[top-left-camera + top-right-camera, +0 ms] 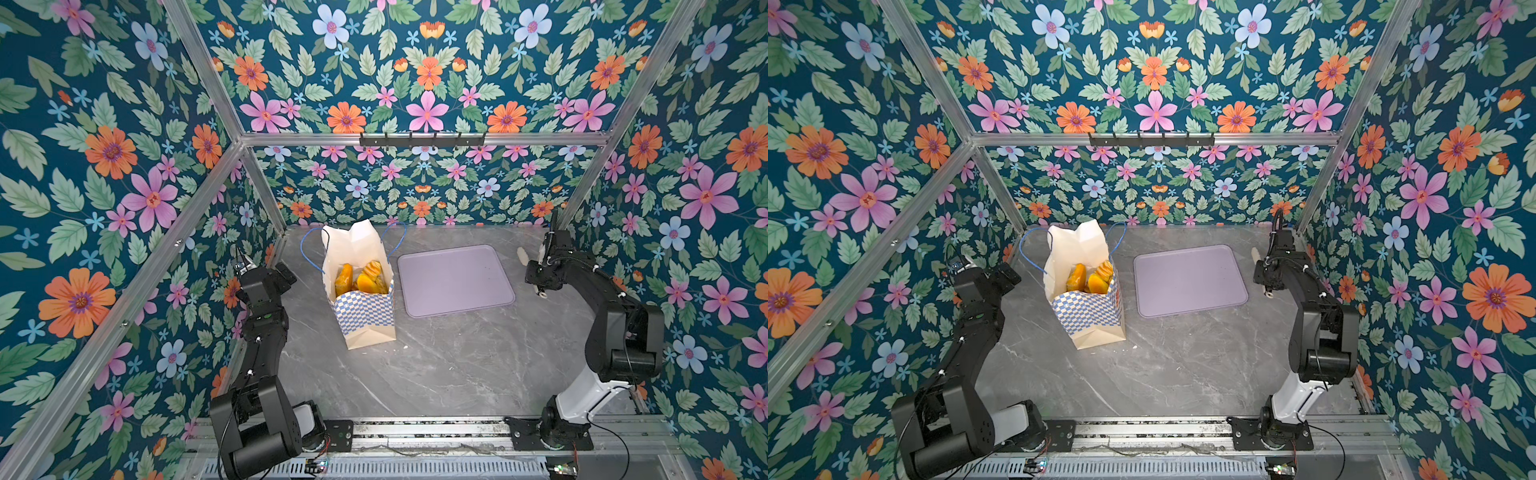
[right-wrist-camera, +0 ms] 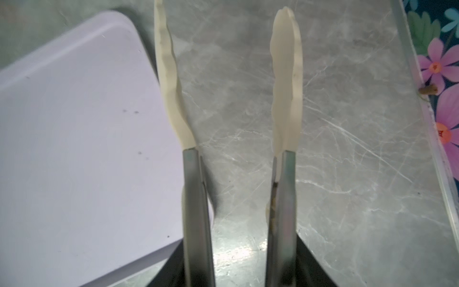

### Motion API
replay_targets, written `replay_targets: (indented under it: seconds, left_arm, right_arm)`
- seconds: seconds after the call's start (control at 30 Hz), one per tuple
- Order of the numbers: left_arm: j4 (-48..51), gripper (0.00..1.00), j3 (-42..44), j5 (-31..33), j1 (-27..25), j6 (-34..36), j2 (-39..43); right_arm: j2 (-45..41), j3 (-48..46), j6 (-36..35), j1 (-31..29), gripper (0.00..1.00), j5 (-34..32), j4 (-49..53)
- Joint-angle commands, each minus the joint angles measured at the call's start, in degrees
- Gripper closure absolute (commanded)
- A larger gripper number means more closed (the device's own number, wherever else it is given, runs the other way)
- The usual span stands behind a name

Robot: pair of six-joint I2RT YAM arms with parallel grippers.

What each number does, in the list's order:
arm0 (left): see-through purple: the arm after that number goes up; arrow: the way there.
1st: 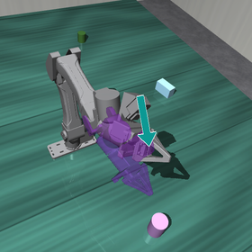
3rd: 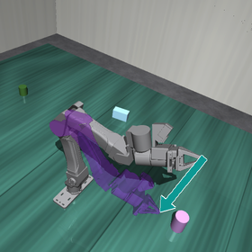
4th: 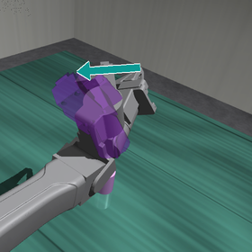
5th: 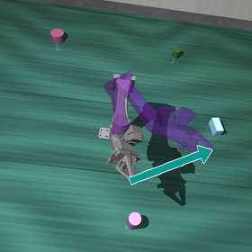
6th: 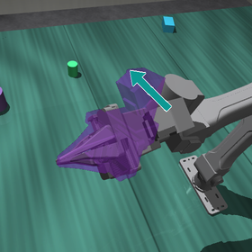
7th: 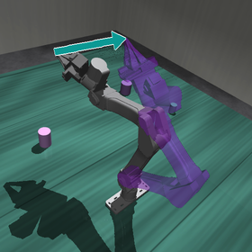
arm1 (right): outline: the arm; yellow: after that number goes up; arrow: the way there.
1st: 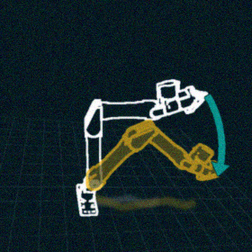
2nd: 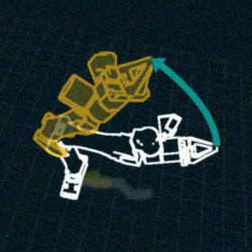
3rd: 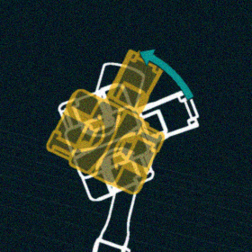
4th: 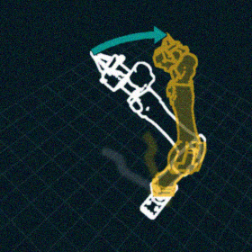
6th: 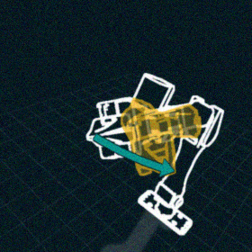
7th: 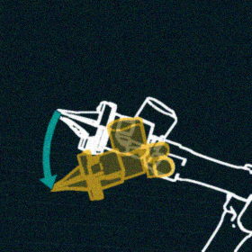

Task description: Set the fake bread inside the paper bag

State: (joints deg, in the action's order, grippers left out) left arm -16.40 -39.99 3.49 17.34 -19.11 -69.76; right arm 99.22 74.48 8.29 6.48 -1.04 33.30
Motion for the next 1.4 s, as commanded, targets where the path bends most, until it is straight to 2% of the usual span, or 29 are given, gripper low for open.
replay_targets:
  seconds: [0.0,0.17,0.37,0.7,0.93,0.97,1.1,1.27,1.37]
  left_arm:
    - [-5.7,0.0,1.1,1.1,0.0,1.1,0.1]
    - [-11.9,0.0,5.4,-0.2,0.0,-2.3,1.0]
    - [-13.1,0.0,7.9,0.8,-0.2,-5.1,-0.2]
    - [-14.4,0.0,10.2,3.3,-0.8,-3.1,-1.4]
    - [-15.2,0.0,11.3,5.4,-1.6,-1.2,-2.3]
    - [-15.2,0.0,11.3,5.8,-1.7,-0.7,-2.4]
    - [-15.6,0.0,11.9,8.0,-2.7,1.3,-3.3]
    - [-19.9,0.01,14.6,8.1,-3.0,1.7,-4.7]
    - [-24.0,0.0,16.5,8.2,-3.6,2.2,-6.4]
  right_arm:
    - [1.0,-0.7,-3.5,0.1,0.5,-1.5,-2.0]
    - [2.9,-2.7,-4.6,0.4,0.5,-1.6,-3.2]
    - [5.9,-3.5,-3.6,0.9,0.47,-2.5,-2.8]
    - [5.7,-6.2,-0.1,2.1,0.23,-1.3,-4.5]
    - [0.0,-10.1,0.5,2.1,0.1,-1.2,-8.0]
    - [-0.7,-10.8,0.6,2.1,0.02,-1.1,-8.4]
    - [-3.7,-13.5,1.1,2.1,0.01,-2.2,-10.5]
    - [-13.9,-19.5,3.6,2.0,0.01,-5.2,-16.7]
    - [-22.2,-25.5,7.2,2.0,0.01,-10.3,-23.8]
